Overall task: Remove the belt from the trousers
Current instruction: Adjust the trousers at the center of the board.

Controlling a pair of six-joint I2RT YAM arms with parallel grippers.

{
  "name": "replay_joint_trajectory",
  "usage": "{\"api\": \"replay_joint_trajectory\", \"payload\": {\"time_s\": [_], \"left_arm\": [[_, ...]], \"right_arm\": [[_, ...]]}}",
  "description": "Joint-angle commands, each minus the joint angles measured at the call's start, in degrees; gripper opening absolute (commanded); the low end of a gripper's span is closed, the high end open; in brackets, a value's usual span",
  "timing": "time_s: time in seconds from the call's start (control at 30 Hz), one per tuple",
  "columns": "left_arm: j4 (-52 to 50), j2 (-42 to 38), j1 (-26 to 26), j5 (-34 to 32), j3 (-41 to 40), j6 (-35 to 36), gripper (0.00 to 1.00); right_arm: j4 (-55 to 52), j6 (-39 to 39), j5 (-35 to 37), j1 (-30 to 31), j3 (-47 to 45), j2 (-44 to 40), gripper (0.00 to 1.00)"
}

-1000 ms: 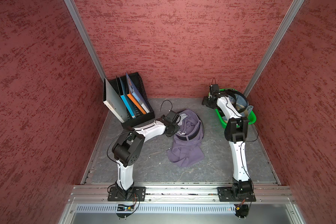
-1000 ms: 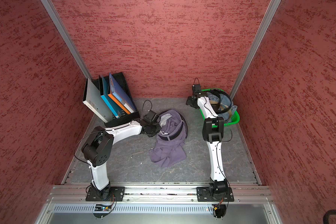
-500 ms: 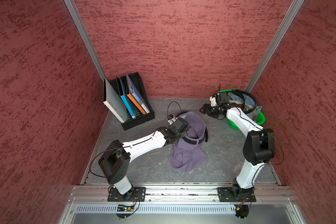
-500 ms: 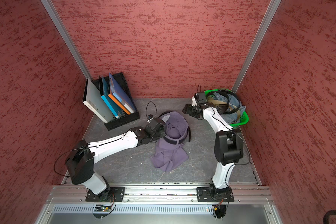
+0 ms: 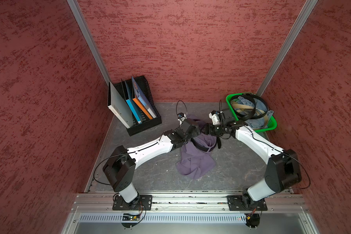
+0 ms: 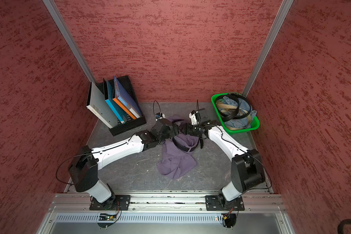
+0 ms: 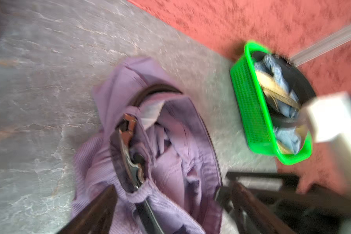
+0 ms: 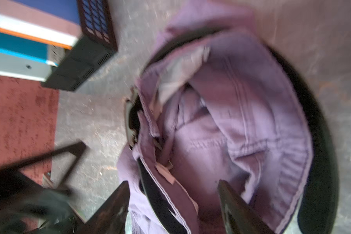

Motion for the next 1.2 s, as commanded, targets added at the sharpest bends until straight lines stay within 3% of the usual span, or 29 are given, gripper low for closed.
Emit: {"api": "replay_joint_trajectory", "payload": {"time_s": [0.0,0.1,0.27,0.3,0.37,0.43,0.5,0.57,0.8,0.9,1.07,1.17], "left_arm": [[3.09,-4.27,6.79,6.87,-0.98,2.77,1.00],[0.70,-3.01,13.09,16.67,0.71,1.92,1.00],[-11.29,0.76,17.15,22.02,7.48,0.54,0.99],[-12.38,1.97,17.94,24.25,8.30,-0.31,0.95],[-12.77,5.26,19.54,30.16,8.72,-3.19,0.73],[-10.42,8.44,20.23,35.34,8.70,-5.08,0.58],[-10.51,11.62,20.00,37.74,10.26,-5.89,0.60],[-12.39,14.11,19.48,38.27,12.42,-6.13,0.68],[-13.87,14.04,17.88,37.64,12.50,-6.42,0.70],[-15.06,11.01,16.75,33.79,10.72,-5.27,0.70],[-15.43,5.40,16.70,29.09,7.80,-3.98,0.69],[-16.50,1.28,14.99,27.32,7.69,-0.20,0.68]], "right_arm": [[0.18,-1.90,-0.99,2.87,-1.58,-1.75,0.69],[1.83,-3.85,-2.04,5.29,-1.73,-2.23,0.69],[0.19,-6.42,-0.57,8.21,-0.45,-3.57,0.68],[-1.01,-6.86,1.26,9.05,0.24,-3.55,0.68],[-3.94,-8.08,4.72,10.47,1.58,-3.09,0.66],[-6.89,-8.96,7.72,11.29,2.85,-2.19,0.61],[-10.25,-9.66,10.22,12.10,4.13,-0.57,0.55],[-11.54,-10.09,11.27,12.70,4.37,0.48,0.52],[-10.89,-8.70,11.93,14.80,3.15,2.79,0.47],[-10.06,-8.32,12.04,15.41,1.90,3.67,0.47],[-8.99,-8.68,12.41,15.50,1.20,6.70,0.36],[-9.43,-8.86,14.15,15.36,2.70,9.64,0.20]]}}
